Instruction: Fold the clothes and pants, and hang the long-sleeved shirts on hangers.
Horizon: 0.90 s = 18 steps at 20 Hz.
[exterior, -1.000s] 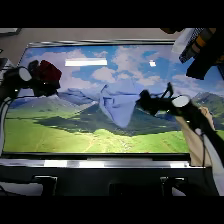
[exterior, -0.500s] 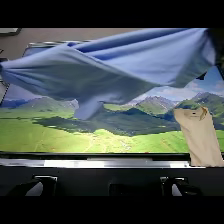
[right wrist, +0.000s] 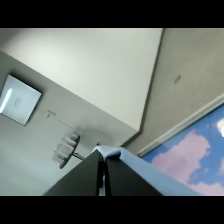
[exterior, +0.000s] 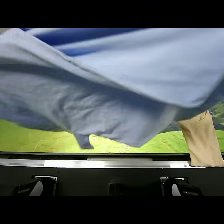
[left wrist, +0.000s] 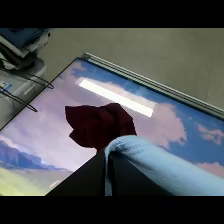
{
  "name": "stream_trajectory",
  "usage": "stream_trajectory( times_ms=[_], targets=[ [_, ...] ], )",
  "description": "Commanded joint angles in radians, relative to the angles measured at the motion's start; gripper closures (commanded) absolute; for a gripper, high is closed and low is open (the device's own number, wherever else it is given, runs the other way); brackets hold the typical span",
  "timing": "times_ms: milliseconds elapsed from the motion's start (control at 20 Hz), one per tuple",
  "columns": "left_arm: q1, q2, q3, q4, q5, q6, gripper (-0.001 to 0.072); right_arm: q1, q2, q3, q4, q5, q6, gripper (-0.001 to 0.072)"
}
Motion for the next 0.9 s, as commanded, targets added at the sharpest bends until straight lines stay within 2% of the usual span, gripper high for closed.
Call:
stream_trajectory(
  times_ms=[0, 100, 200, 400, 450, 600, 700, 750, 850],
  targets=[
    [-0.016, -0.061, -0.028, -0.121, -0.001, 0.129, 0.0692, 0.0, -0.099, 0.0, -0.09, 0.236, 0.053, 0.0676],
    [-0.069, -0.186, -0.068, -0.144, 0.0, 0.196, 0.0692, 0.0, -0.232, -0.037, -0.116, 0.34, 0.048, 0.0676],
    [-0.119, -0.351, -0.101, -0.143, 0.02, 0.22, 0.0692, 0.031, -0.373, -0.122, -0.133, 0.311, 0.021, 0.0676],
    [-0.194, -0.697, -0.107, -0.144, 0.196, 0.179, 0.0692, 0.152, -0.717, -0.248, -0.186, 0.022, 0.03, 0.0675],
    [-0.211, -0.765, -0.107, -0.144, 0.257, 0.168, 0.0692, 0.165, -0.809, -0.248, -0.156, -0.07, 0.044, 0.0675],
    [-0.254, -0.891, -0.107, -0.146, 0.41, 0.159, 0.0692, 0.17, -1.019, -0.248, 0.102, -0.271, 0.017, 0.0674],
    [-0.279, -0.933, -0.106, -0.148, 0.462, 0.158, 0.0691, 0.17, -1.102, -0.248, 0.223, -0.291, -0.039, 0.0674],
    [-0.29, -0.946, -0.107, -0.148, 0.46, 0.151, 0.0691, 0.17, -1.122, -0.248, 0.249, -0.291, -0.076, 0.0673],
    [-0.298, -0.959, -0.107, -0.154, 0.426, 0.126, 0.0675, 0.167, -1.128, -0.246, 0.254, -0.282, -0.171, 0.0626]
  ],
)
